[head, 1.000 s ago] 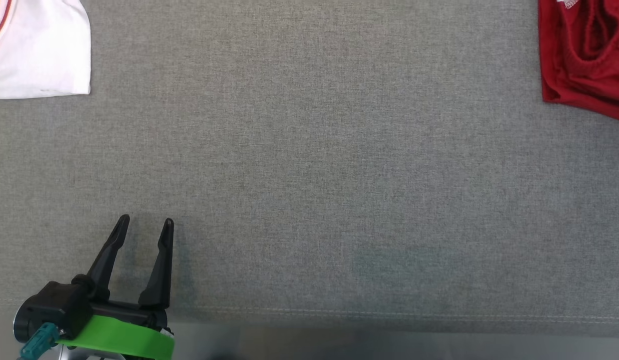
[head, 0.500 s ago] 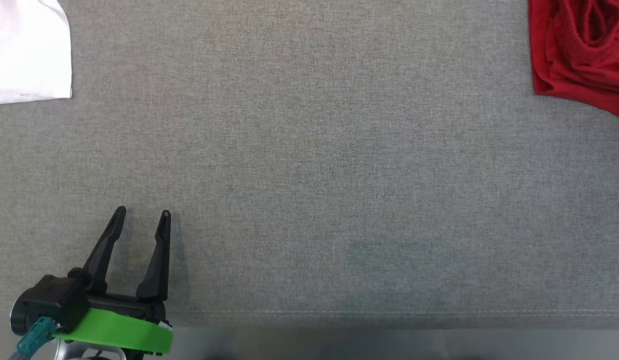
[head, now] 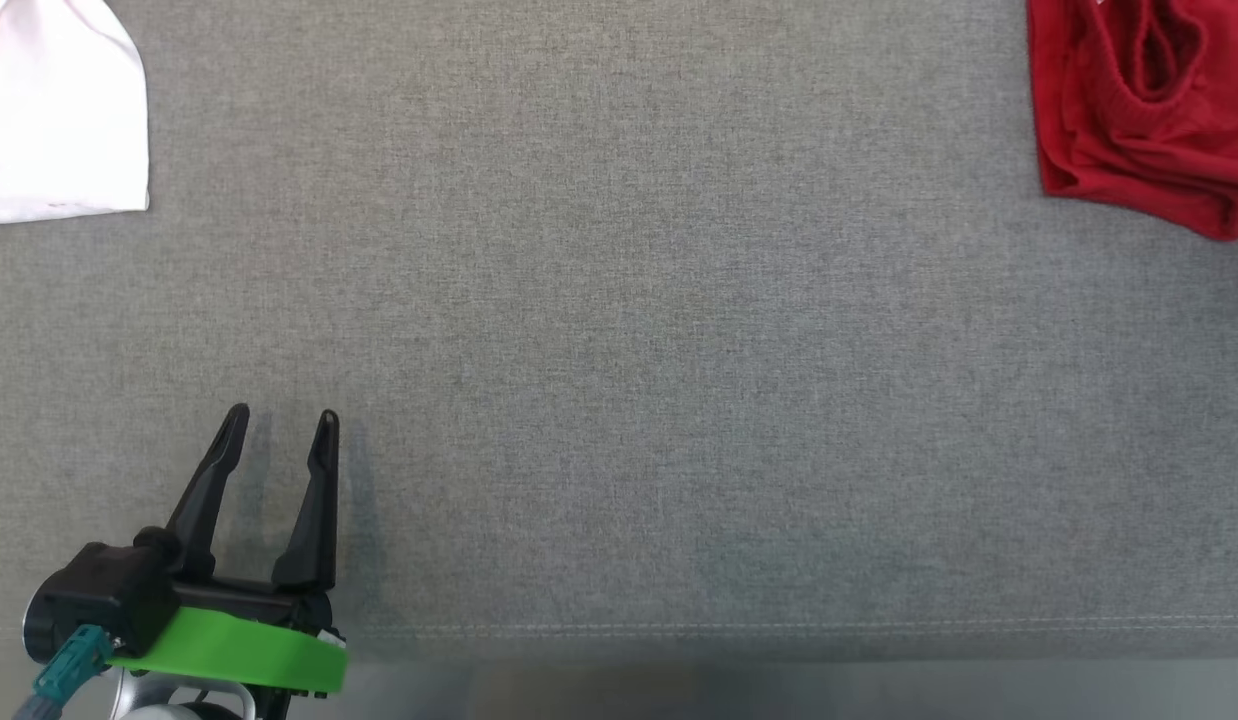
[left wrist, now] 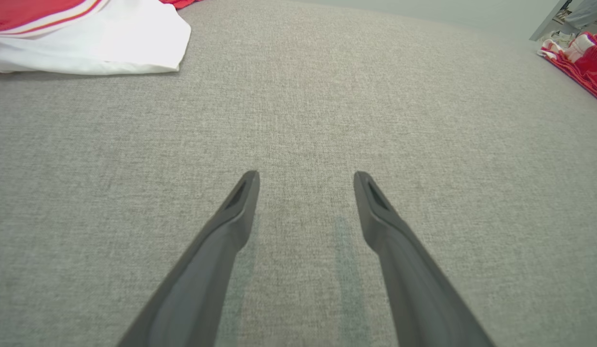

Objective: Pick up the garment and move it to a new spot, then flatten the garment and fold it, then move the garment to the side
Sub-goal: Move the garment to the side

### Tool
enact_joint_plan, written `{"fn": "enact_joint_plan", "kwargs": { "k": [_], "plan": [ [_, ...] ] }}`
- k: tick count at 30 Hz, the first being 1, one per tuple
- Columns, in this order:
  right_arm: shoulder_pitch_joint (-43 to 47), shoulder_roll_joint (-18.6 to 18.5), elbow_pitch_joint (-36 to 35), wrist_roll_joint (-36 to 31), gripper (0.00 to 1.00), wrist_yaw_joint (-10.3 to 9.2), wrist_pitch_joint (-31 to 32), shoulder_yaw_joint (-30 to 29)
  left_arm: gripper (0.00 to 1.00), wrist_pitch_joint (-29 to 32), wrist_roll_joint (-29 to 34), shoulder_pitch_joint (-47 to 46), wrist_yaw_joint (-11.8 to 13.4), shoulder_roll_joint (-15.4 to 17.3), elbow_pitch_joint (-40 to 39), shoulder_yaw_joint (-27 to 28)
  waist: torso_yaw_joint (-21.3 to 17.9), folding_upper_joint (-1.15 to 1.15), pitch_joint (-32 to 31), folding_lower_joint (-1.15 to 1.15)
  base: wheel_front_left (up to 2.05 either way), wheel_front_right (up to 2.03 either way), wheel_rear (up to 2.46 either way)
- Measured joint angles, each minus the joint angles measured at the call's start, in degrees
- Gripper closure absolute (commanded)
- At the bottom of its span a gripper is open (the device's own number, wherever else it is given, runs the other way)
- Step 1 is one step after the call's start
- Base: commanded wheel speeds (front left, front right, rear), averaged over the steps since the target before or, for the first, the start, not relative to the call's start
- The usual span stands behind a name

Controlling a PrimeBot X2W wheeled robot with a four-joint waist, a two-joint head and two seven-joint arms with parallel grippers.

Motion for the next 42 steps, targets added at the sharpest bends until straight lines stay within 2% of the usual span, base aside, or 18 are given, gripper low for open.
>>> {"fn": "enact_joint_plan", "kwargs": {
  "k": [10,15,21,27,31,34,42],
  "plan": [
    [5.2,-0.2,-1.2,0.3,0.0,-0.56,-10.4,-2.3,0.0,-1.2,-0.7,-1.6,-0.3,-3.2,3.8,-0.1,-0.3,0.0,-5.7,0.0,0.0,0.0,0.0],
    [9.2,-0.3,-3.7,0.5,0.0,-1.15,-10.6,-3.3,0.0,-1.7,-0.8,-1.6,-0.8,-3.5,6.0,0.0,-0.2,0.0,-9.5,0.0,0.0,0.0,0.0],
    [16.6,1.0,-7.8,0.6,0.0,-3.27,-10.7,-4.6,0.0,-1.9,-0.8,-1.4,-0.8,-3.8,9.0,0.5,-0.1,0.0,-15.0,-0.01,0.0,0.0,0.0],
    [25.0,5.6,-13.7,0.8,0.0,-4.17,-10.7,-5.6,0.0,-2.2,-0.4,-0.4,-1.4,-4.0,11.2,0.4,-0.2,0.0,-19.9,-0.01,0.0,0.0,0.0],
    [30.3,8.6,-18.2,0.8,0.0,-5.79,-10.7,-6.7,0.0,-2.2,-0.4,1.8,-1.4,-4.1,13.0,0.3,-0.4,0.0,-23.1,-0.01,0.0,0.0,0.0],
    [35.2,10.4,-20.7,0.5,0.0,-7.02,-10.7,-7.6,0.0,-2.2,0.1,3.5,-1.4,-4.2,14.1,0.5,-0.6,0.0,-25.6,-0.01,0.0,0.0,0.0],
    [46.3,13.3,-25.8,-1.5,0.0,-8.22,-10.7,-8.6,0.0,-2.2,0.4,7.8,-1.4,-4.2,14.8,0.6,-1.5,0.0,-30.7,-0.01,0.0,0.0,0.0]
  ]
}}
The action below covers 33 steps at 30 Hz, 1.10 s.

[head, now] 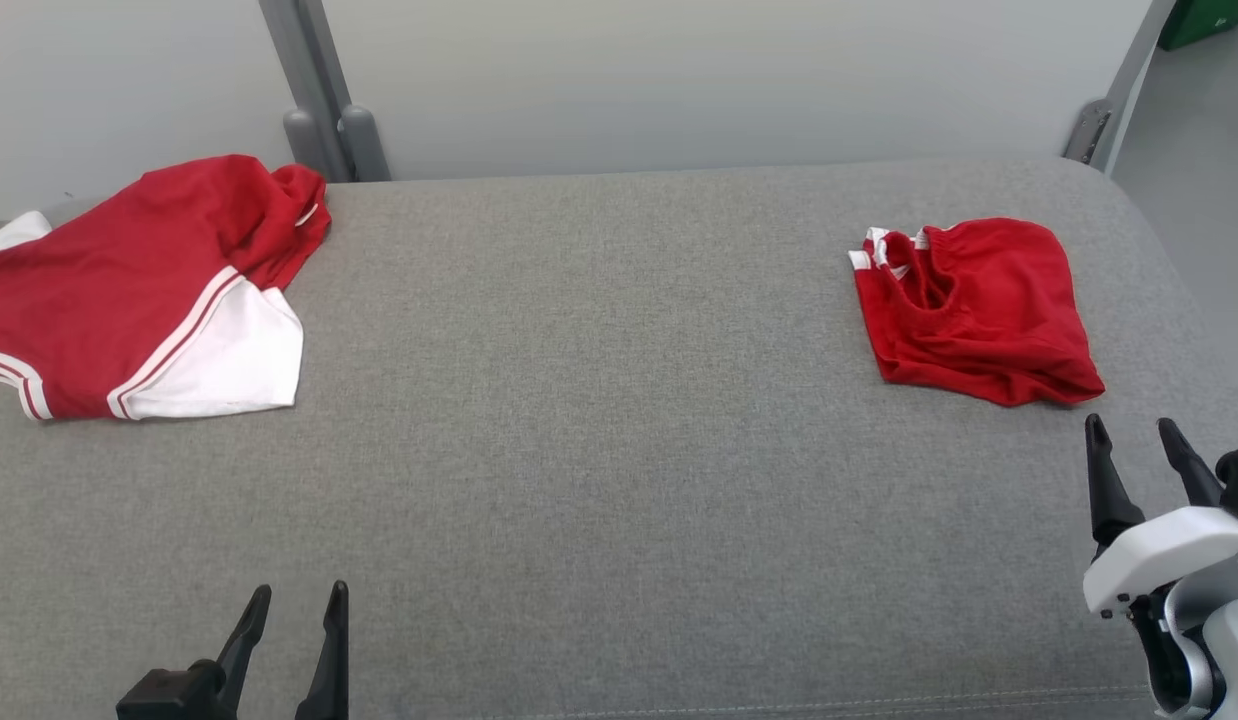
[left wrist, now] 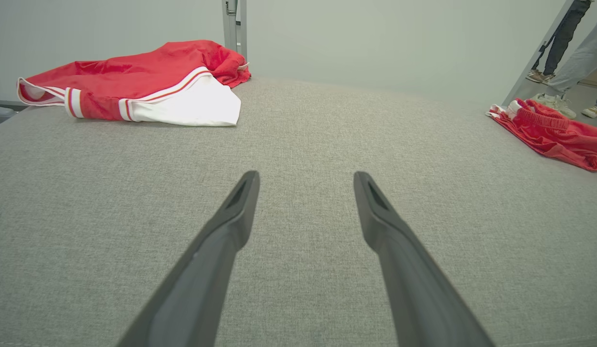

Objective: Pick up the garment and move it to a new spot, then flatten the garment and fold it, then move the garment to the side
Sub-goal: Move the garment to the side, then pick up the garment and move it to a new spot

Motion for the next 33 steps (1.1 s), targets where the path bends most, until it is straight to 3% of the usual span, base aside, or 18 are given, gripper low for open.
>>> {"fn": "enact_joint_plan", "kwargs": {
  "k": [9,18,29,33],
  "plan": [
    [6.9,3.2,-6.9,-3.8,0.0,-1.42,0.0,-2.1,0.0,0.0,0.8,0.4,-0.4,-0.1,-0.2,1.1,-1.1,0.0,-2.2,0.0,0.0,0.0,0.0],
    [11.5,4.0,-11.0,-6.3,0.0,-1.51,0.0,-4.1,0.0,0.0,1.3,0.4,-1.0,-0.7,-0.8,1.4,-0.3,0.0,-2.6,0.0,0.0,0.0,0.0],
    [13.8,5.2,-14.5,-9.0,0.0,-1.34,0.0,-4.3,0.0,0.0,2.9,0.4,-1.2,-1.1,-1.3,2.5,4.7,0.0,-2.7,0.0,0.0,0.0,0.0],
    [13.8,5.8,-14.9,-10.1,0.0,0.13,0.0,-2.3,0.0,0.0,3.0,1.3,-1.2,-1.2,-2.5,4.5,8.3,0.0,-2.8,0.0,0.0,0.0,0.0]
  ]
}}
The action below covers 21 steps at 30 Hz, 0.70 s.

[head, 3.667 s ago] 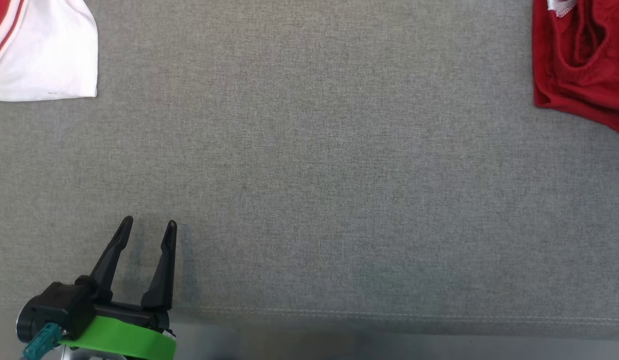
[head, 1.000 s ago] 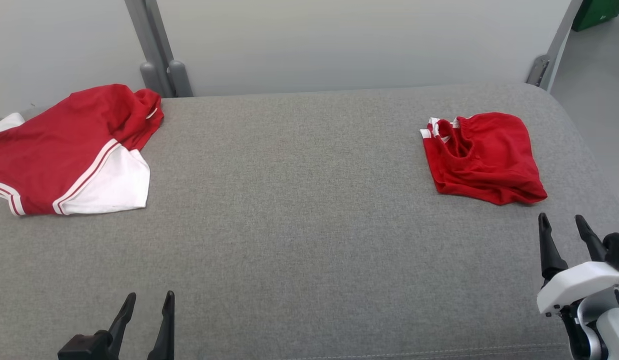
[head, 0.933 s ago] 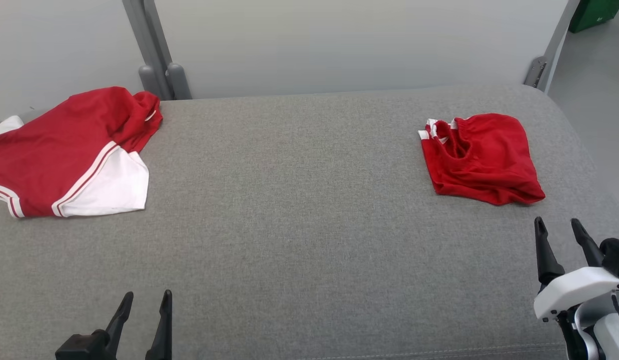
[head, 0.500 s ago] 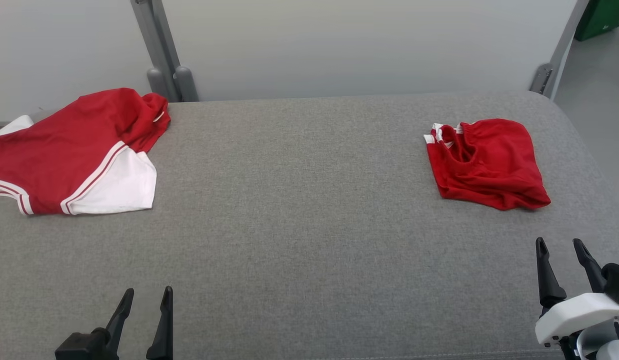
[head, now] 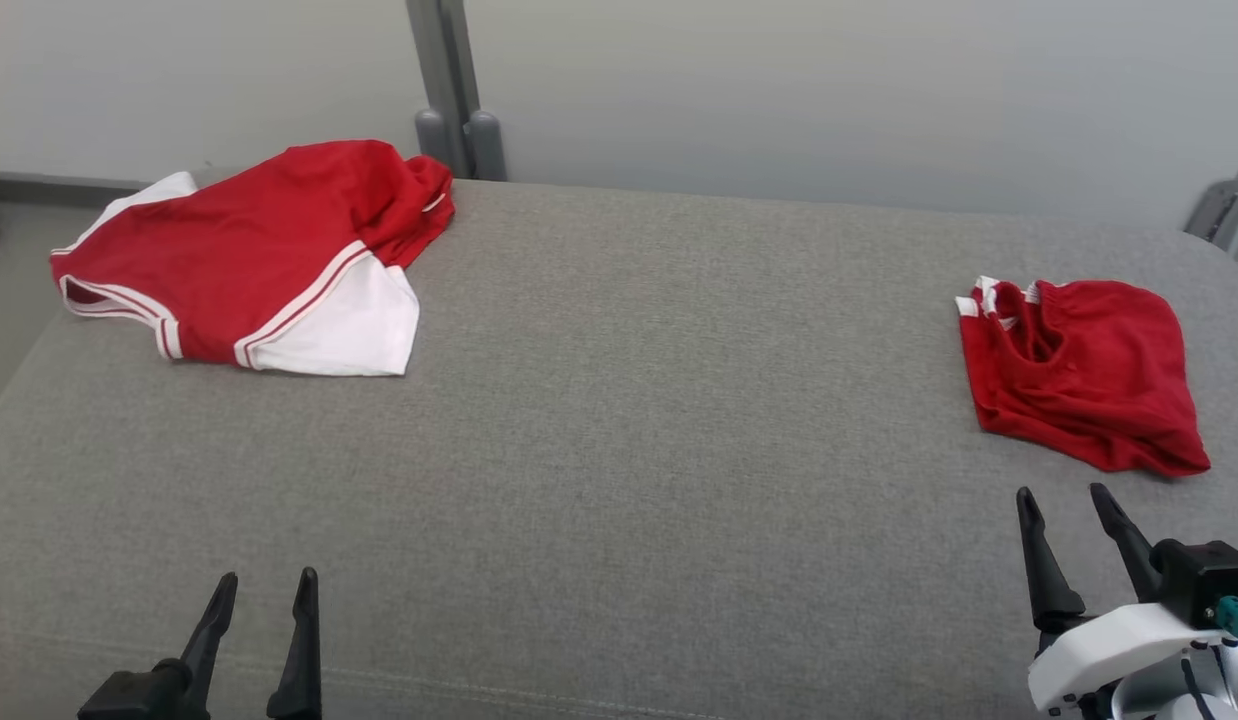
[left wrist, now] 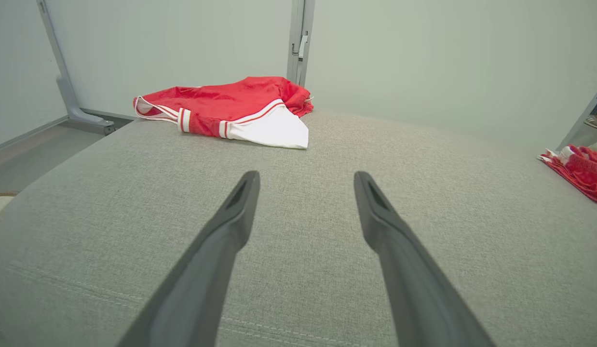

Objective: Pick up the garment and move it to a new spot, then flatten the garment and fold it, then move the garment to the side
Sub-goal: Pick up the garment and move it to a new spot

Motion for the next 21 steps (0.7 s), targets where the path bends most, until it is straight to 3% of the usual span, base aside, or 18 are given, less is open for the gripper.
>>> {"fn": "enact_joint_plan", "kwargs": {
  "k": [8,21],
  "plan": [
    [-0.2,0.9,0.1,-1.2,0.0,1.56,0.0,1.8,0.0,0.0,0.3,1.9,0.3,-0.1,-0.5,1.7,6.2,0.0,-0.3,0.0,0.0,0.0,0.0],
    [-0.3,2.6,0.1,-2.6,0.0,2.07,0.0,2.2,0.0,0.0,0.4,2.5,0.2,0.1,-1.1,2.8,15.5,0.0,-0.5,0.0,0.0,0.0,0.0]
  ]
}}
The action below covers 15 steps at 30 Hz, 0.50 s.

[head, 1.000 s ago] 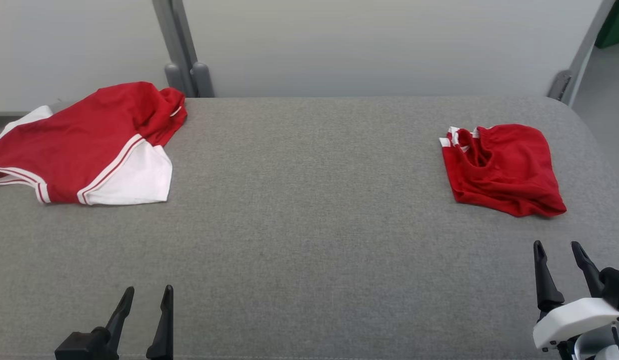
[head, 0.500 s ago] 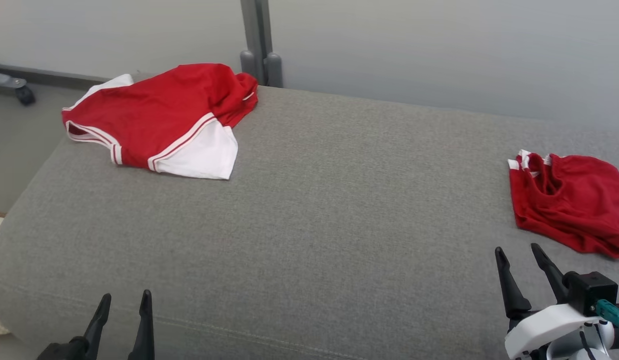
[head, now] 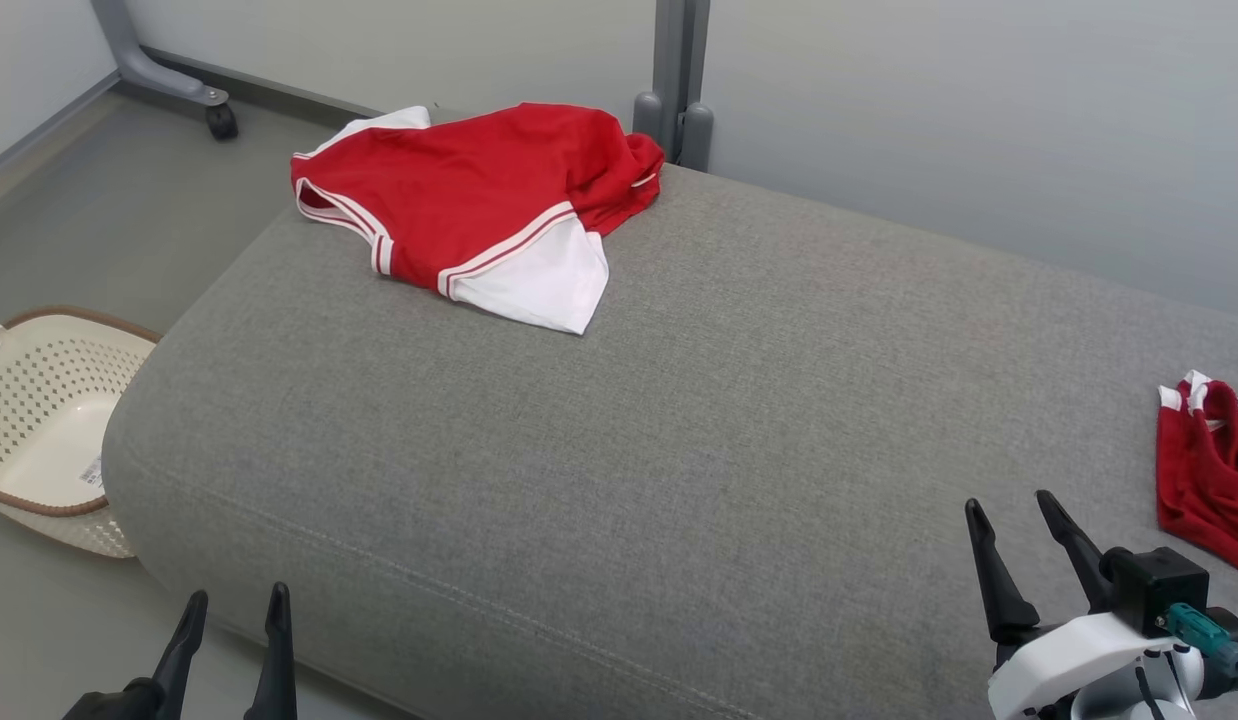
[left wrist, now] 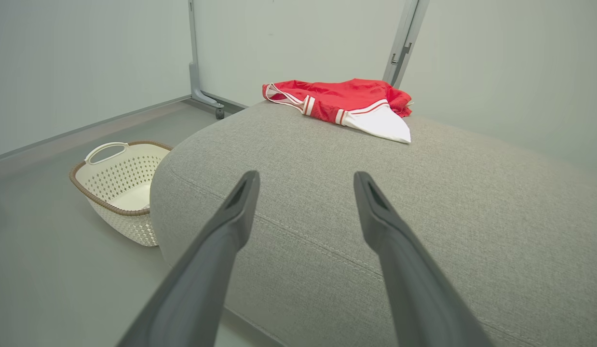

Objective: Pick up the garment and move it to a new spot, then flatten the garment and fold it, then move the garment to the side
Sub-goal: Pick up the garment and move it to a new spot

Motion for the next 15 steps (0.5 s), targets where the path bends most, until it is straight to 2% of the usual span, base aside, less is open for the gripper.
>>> {"fn": "enact_joint_plan", "kwargs": {
  "k": [4,11,15],
  "plan": [
    [0.0,0.2,0.0,-0.2,0.0,0.02,0.0,0.1,0.0,0.0,0.0,0.2,-0.2,0.0,-0.1,0.2,1.1,0.0,0.1,0.0,0.0,0.0,0.0],
    [0.0,0.1,-0.1,-0.6,0.0,0.25,0.0,-0.1,0.0,0.0,-0.3,0.5,-0.5,-0.1,-0.8,1.1,0.8,0.0,1.1,0.0,0.0,0.0,0.0],
    [0.0,-0.4,-0.9,-1.2,0.0,0.24,0.0,-0.5,0.0,0.0,-3.6,-0.1,-1.8,-0.9,-1.5,2.2,0.7,0.0,2.5,0.0,0.0,0.0,0.0]
  ]
}}
